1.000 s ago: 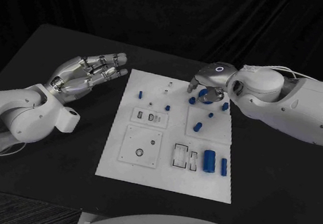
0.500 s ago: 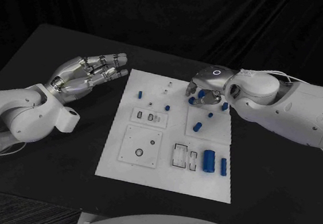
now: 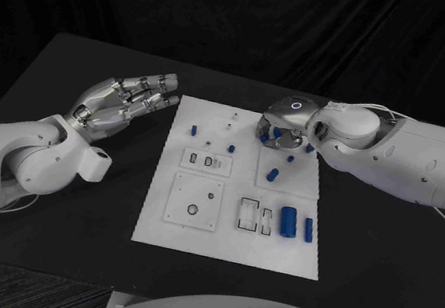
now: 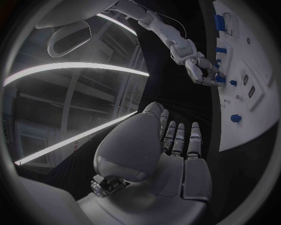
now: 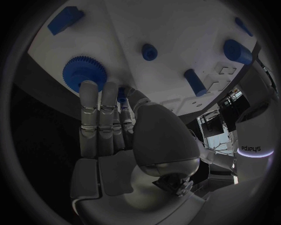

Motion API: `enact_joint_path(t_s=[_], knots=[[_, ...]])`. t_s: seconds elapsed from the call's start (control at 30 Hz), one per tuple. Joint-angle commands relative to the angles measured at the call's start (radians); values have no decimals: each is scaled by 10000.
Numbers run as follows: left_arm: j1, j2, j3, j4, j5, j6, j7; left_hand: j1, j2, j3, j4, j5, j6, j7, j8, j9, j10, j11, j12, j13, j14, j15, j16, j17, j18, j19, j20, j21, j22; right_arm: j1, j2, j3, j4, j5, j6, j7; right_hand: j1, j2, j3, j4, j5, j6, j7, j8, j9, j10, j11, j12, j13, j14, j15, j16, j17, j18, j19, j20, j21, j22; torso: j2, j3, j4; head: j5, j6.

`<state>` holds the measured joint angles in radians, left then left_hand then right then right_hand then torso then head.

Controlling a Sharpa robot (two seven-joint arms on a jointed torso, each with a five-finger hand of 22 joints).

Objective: Assemble the parts on the task board

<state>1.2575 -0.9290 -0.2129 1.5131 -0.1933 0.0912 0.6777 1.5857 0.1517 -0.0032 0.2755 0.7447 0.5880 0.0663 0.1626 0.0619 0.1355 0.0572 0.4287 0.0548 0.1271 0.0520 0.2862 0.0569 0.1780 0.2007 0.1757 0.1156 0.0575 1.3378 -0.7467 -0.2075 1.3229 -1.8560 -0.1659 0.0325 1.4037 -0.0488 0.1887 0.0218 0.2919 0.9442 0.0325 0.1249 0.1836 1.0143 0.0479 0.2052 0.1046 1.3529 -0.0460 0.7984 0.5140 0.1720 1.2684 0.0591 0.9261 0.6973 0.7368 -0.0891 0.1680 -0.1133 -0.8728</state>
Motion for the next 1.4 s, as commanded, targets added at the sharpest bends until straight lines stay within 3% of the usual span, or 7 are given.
enact_joint_path(t_s=[0.03, 0.27, 0.43, 0.77, 0.9, 1.1, 1.4], knots=[[21, 15, 10, 29, -16, 189, 303, 85, 0, 71, -12, 45, -3, 75, 53, 12, -38, 58, 33, -9, -29, 56, 3, -13, 37, -2, 71, 28, -3, -69, 11, 2, -74, -93, -272, 151, 119, -126, 368, -47, 393, 157, 101, 83, 92, 310, -14, 18, -38, -57, -67, 57, 33, -140, -45, -33, 113, 138, -4, -6, 3, 32, 2], [20, -14, 10, 29, -16, 202, 263, 91, 0, 83, -15, 43, -3, 80, 55, 12, -43, 62, 26, -10, -35, 57, -1, -16, 36, -5, 74, 26, -5, -93, -76, 2, -7, -93, -751, 358, 305, -223, 940, -174, 646, 291, 209, 156, 238, 732, -27, -54, -100, -55, -90, 120, 98, -173, -41, -57, 352, 493, -3, -11, 11, 22, 2], [20, -56, 9, 71, -16, 192, 225, 99, 1, 103, -19, 41, 19, 87, 64, 15, -39, 68, 52, -8, -33, 62, 11, -16, 36, 1, 78, 29, -4, -11, -217, 3, 262, -93, -1071, 426, 332, -290, 1270, -200, 522, 487, 373, 269, 382, 1024, -54, -156, -159, 10, -110, 239, 233, -205, -14, -77, 576, 812, 2, -12, 11, -41, 2], [20, -129, 9, 189, -16, 71, 148, 107, -45, 154, -24, 22, 68, 119, 96, 23, -11, 102, 119, -1, -7, 97, 61, -17, 31, -73, 101, -14, -27, 814, -164, 3, 745, 281, -1121, 328, 161, -418, 1427, -66, 262, 488, 403, 266, 474, 1019, -48, -409, -269, -62, -92, 114, 107, -195, -127, -64, 541, 842, -5, -24, -21, -67, 2], [20, -158, 9, 228, -16, 32, 135, 102, -58, 160, -22, 18, 65, 127, 98, 23, -10, 109, 125, -1, -6, 105, 66, -18, 29, -57, 108, -4, -23, 1020, 147, 4, 482, 508, -1088, 372, 146, -421, 1460, -47, 251, 482, 451, 261, 486, 1031, -27, -441, -281, -39, -88, 171, 183, -206, -110, -61, 590, 919, -2, -37, -22, -23, 2], [21, -134, 10, 250, -16, -42, 126, 100, -65, 166, -20, 17, 62, 133, 98, 23, -11, 117, 125, -2, 1, 113, 79, -17, 28, -51, 115, 0, -21, 1134, 694, 4, -147, 625, -871, 444, 120, -417, 1503, -13, 217, 433, 465, 231, 494, 1042, -14, -486, -297, -46, -75, 164, 176, -214, -118, -51, 609, 964, 1, -30, 0, 28, 2], [22, -91, 10, 209, -16, -63, 120, 94, -72, 199, -13, 20, 55, 151, 104, 22, -11, 144, 136, -2, 8, 144, 92, -20, 26, -45, 145, 4, -21, 1087, 1477, 4, -1112, 664, -718, 555, 88, -429, 1534, 20, 164, 388, 473, 204, 504, 1082, -4, -517, -303, -51, -62, 196, 227, -228, -116, -40, 656, 1050, 38, -55, 88, -144, 2]])
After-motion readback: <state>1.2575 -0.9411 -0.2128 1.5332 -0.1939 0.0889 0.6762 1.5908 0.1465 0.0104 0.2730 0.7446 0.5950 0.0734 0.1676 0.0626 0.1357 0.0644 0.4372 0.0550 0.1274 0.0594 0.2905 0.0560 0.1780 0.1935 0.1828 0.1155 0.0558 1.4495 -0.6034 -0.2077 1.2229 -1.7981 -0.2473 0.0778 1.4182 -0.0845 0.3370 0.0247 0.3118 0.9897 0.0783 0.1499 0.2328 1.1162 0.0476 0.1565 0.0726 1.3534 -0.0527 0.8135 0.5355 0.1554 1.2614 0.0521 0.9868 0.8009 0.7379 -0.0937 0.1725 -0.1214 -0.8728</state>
